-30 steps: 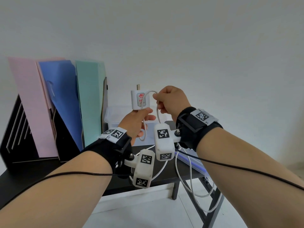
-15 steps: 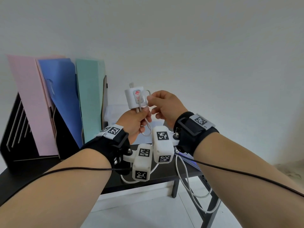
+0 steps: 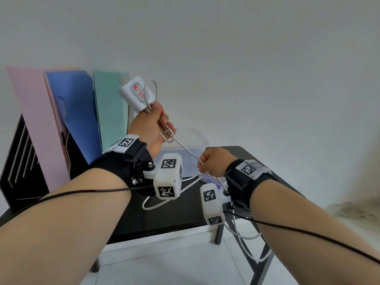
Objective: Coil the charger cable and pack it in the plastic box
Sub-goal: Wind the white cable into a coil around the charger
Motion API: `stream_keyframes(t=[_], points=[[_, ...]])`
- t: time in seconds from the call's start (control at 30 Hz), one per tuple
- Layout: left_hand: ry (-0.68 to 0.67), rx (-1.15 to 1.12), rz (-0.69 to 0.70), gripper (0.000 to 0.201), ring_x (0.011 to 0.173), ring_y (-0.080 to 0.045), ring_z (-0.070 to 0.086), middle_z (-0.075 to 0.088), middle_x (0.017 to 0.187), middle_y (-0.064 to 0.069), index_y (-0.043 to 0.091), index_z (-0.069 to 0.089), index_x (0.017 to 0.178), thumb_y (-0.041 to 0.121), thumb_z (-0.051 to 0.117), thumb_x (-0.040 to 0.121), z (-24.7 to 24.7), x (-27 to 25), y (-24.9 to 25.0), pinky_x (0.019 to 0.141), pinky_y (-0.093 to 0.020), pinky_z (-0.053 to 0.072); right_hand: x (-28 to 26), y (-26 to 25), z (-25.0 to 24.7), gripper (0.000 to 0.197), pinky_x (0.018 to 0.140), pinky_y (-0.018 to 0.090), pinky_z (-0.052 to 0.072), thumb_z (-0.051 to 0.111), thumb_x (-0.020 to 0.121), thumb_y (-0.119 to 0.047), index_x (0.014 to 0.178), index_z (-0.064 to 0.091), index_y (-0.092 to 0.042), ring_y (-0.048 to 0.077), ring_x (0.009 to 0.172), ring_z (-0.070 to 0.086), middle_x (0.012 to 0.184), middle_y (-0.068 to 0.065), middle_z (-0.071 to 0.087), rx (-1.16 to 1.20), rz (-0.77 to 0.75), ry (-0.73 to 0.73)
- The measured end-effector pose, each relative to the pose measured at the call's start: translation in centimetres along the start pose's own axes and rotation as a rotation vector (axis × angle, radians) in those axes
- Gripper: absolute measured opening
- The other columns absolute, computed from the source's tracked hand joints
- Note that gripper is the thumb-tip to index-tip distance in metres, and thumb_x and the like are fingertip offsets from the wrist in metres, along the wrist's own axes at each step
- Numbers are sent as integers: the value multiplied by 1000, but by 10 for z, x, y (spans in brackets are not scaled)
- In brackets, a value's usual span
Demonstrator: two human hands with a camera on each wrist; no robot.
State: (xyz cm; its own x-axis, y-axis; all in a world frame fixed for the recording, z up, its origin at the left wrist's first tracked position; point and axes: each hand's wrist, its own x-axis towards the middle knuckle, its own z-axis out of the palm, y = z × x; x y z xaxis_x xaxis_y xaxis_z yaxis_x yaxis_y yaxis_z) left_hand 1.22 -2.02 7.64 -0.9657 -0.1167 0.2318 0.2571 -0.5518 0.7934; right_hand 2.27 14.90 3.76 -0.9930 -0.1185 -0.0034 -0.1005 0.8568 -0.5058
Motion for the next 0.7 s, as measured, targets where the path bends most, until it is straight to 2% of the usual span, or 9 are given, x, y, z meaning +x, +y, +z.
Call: stream_keyframes(t=[0.07, 0.17, 0.23, 0.3, 0.37, 0.47, 0.6, 0.67, 0.7], points=[[61, -24, 16, 32, 38, -10, 40, 40, 40, 9, 22, 43, 66, 24, 42, 98, -4, 5, 7, 48, -20, 39, 1, 6, -2, 23, 86, 34, 51, 60, 84, -10, 64, 53, -20, 22, 80, 54, 85, 2, 59, -60, 30, -1], [123, -12, 15, 36, 34, -7, 34, 36, 38, 10, 22, 42, 62, 30, 44, 97, -13, 5, 12, 44, -16, 28, 1, 12, -5, 22, 83, 32, 51, 64, 83, -15, 65, 53, -20, 20, 79, 55, 73, -3, 57, -72, 42, 50], [146, 0, 7, 37, 33, -6, 31, 35, 38, 10, 23, 43, 61, 30, 45, 96, -20, 5, 12, 42, -16, 24, 1, 13, -8, 5, 84, 31, 53, 62, 84, -15, 79, 64, -14, 21, 85, 61, 84, 2, 66, -147, 42, 86], [158, 8, -10, 37, 31, -6, 30, 35, 37, 10, 23, 43, 59, 30, 44, 96, -27, 5, 11, 41, -15, 23, 1, 13, -10, 18, 90, 34, 54, 57, 87, -15, 98, 69, -8, 24, 98, 65, 102, 8, 70, -264, 51, 111], [184, 37, -37, 37, 32, -6, 29, 35, 37, 10, 24, 43, 59, 29, 44, 96, -31, 4, 11, 40, -15, 22, 3, 12, -13, 22, 87, 34, 52, 53, 90, -20, 100, 66, -6, 26, 99, 63, 102, 9, 68, -301, 39, 191], [214, 194, -69, 31, 34, -7, 28, 37, 43, 8, 22, 45, 62, 26, 47, 93, -37, 0, 9, 39, -15, 23, 5, 7, -19, 13, 71, 29, 44, 55, 88, -22, 79, 56, -14, 23, 83, 57, 85, 4, 62, -112, -19, 382], [110, 390, -111, 23, 33, -7, 29, 35, 51, 5, 22, 45, 69, 29, 51, 91, -39, -7, -1, 37, -15, 25, 1, -10, -29, 8, 67, 25, 45, 62, 85, -23, 79, 63, -17, 13, 64, 56, 74, -2, 66, 297, -148, 508], [20, 438, -109, 27, 35, -6, 29, 35, 49, 7, 23, 47, 73, 42, 60, 85, -38, -10, -7, 38, -16, 26, -2, -22, -32, 11, 65, 27, 47, 64, 84, -21, 74, 61, -20, 9, 57, 53, 68, -4, 64, 419, -200, 503], [-33, 453, -112, 35, 36, -6, 30, 36, 47, 9, 24, 47, 73, 54, 66, 75, -37, -12, -10, 40, -18, 26, -2, -27, -33, 13, 65, 28, 47, 64, 85, -20, 72, 61, -21, 9, 56, 52, 67, -4, 64, 444, -216, 489]])
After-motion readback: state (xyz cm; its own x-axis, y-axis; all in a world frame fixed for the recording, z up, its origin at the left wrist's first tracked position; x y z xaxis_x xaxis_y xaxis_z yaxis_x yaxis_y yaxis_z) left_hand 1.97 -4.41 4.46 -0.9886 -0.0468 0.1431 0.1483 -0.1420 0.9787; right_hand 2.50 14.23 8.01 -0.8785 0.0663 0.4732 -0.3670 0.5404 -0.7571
